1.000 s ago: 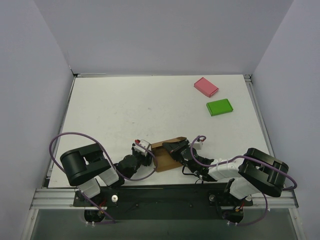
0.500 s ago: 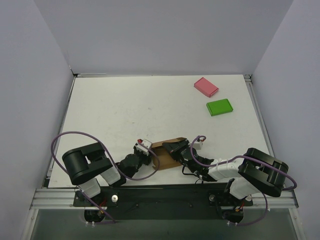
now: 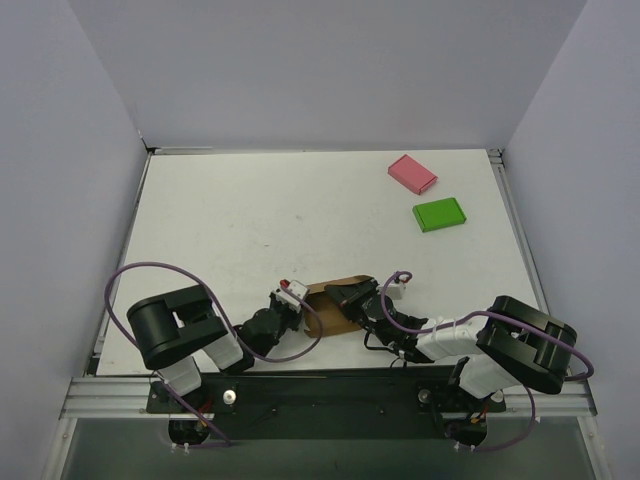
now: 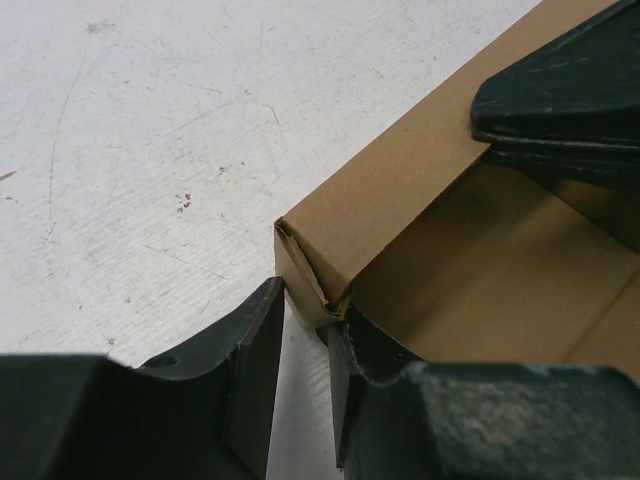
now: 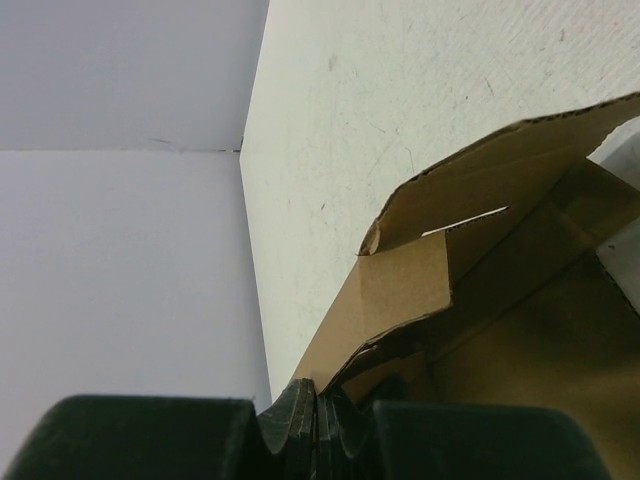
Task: Fold the paper box
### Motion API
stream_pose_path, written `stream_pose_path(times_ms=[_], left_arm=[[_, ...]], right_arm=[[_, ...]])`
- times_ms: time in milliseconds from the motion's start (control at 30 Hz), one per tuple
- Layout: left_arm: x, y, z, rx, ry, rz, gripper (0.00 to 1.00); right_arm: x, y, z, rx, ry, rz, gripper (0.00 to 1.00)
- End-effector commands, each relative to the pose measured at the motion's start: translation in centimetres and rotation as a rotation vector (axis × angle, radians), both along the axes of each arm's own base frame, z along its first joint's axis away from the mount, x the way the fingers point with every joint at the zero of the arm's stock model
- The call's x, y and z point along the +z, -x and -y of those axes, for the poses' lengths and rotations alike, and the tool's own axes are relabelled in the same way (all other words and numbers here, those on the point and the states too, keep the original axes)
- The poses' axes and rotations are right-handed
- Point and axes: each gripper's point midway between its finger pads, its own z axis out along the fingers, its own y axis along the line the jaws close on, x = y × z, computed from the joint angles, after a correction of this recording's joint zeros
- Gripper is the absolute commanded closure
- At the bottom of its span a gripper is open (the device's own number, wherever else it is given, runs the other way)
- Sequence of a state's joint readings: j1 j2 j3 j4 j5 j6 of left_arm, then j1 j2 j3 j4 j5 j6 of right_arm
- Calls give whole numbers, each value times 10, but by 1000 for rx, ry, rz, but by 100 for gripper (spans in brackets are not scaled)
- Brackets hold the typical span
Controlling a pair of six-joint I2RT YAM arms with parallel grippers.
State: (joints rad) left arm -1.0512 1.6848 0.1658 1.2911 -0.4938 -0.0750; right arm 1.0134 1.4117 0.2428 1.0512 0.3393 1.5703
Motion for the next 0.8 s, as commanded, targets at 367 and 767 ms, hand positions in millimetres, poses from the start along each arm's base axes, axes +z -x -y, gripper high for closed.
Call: stream_pose_path(times_ms=[367,767], left_arm=[[61,-17,14,76,200,104,86],[35,-11,14,48,165,-169,89]], right_arm=[[4,3,11,28,78,39,66],[61,39,55,140,260,216,32]])
